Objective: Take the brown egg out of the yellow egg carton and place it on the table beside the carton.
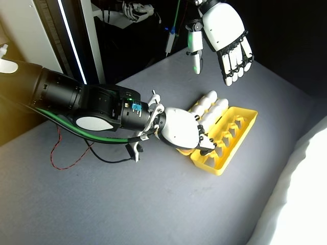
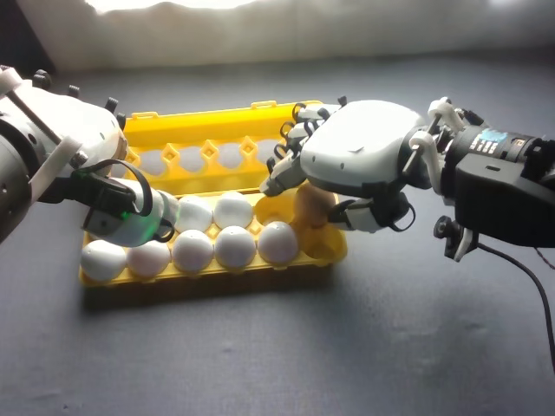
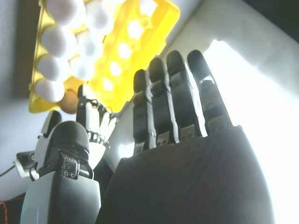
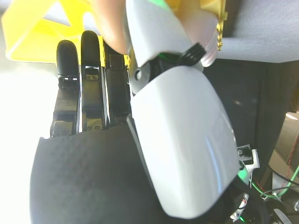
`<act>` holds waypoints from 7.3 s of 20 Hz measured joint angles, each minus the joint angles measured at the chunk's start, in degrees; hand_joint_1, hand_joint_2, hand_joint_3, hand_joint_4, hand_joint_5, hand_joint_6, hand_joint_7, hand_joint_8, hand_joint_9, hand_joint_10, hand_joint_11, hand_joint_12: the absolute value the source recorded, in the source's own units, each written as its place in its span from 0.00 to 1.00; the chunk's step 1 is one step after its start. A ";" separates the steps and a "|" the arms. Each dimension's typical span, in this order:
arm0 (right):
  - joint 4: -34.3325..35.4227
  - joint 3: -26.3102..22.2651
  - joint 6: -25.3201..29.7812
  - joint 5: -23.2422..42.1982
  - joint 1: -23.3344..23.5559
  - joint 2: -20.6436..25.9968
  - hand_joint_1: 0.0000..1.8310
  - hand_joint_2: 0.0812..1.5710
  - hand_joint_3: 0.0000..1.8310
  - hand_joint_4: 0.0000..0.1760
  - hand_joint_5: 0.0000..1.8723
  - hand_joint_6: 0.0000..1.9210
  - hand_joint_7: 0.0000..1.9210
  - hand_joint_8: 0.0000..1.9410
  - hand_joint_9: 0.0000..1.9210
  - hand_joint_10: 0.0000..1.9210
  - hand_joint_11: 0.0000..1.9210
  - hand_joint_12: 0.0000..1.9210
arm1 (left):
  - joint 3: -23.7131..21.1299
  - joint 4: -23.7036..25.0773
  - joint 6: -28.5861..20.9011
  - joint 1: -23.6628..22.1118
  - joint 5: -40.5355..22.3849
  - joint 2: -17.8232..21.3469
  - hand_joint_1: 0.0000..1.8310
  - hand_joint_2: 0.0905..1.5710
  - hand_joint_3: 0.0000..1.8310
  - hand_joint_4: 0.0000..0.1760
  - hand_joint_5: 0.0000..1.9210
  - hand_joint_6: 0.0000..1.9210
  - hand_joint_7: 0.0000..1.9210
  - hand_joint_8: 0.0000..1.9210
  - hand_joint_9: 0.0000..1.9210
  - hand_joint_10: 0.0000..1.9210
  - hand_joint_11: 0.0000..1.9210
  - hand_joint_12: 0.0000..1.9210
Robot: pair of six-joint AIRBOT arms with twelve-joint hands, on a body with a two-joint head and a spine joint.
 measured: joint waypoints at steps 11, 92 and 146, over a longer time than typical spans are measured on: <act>0.42 1.77 0.00 0.74 -1.01 -1.22 0.74 0.72 0.00 0.00 0.31 0.01 0.32 0.01 0.13 0.45 0.00 0.74 | 0.00 0.00 0.00 0.00 -0.04 0.00 0.03 0.81 0.00 0.00 0.21 0.01 0.23 0.00 0.21 0.01 0.00 0.37; -3.67 -10.32 1.49 -6.23 2.67 9.64 0.66 0.72 0.00 0.00 0.25 0.13 0.30 0.04 0.15 0.36 0.00 0.74 | 0.00 0.07 -0.02 0.00 -0.07 0.00 0.08 0.82 0.00 0.00 0.22 0.00 0.25 0.00 0.23 0.00 0.00 0.38; -7.08 -9.49 0.15 1.88 -0.11 6.51 0.73 0.76 0.00 0.00 0.35 0.73 0.43 0.64 0.40 0.72 0.27 0.75 | 0.00 0.37 -0.04 0.00 -0.07 0.00 0.04 0.84 0.00 0.00 0.21 0.00 0.25 0.00 0.23 0.00 0.00 0.38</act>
